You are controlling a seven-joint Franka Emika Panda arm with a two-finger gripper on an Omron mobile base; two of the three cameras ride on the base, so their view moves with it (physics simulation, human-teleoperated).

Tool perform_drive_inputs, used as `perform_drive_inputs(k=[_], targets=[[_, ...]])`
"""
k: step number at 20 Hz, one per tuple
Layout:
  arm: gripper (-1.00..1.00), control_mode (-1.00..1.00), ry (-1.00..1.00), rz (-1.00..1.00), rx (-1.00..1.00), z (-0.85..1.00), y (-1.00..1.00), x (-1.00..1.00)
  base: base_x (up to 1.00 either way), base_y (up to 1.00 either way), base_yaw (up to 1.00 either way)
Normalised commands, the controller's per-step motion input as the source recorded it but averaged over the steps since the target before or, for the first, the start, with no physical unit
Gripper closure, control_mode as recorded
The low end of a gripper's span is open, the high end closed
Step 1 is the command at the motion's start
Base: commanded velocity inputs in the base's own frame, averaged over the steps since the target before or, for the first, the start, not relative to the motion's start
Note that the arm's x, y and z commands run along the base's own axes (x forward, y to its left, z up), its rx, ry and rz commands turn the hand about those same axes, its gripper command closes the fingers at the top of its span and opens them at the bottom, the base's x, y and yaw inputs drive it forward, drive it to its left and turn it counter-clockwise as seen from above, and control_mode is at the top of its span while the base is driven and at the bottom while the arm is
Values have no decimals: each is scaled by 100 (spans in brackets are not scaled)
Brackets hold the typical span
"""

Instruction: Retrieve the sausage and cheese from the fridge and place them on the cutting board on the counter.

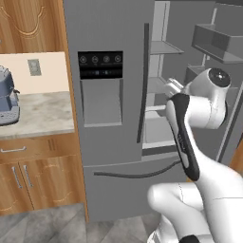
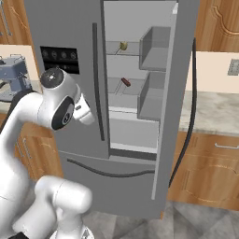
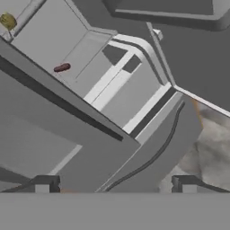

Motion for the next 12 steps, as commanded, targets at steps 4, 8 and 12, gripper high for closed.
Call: perform_drive_inputs(k=[4,8,12], targets=[[-100,-100,10,32,-28,8,56,71,0,0,0],[-100,-100,2,28,-28,-14,22,97,0,0,0],[-100,-100,-2,23,-18,-19,1,98,0,0,0]])
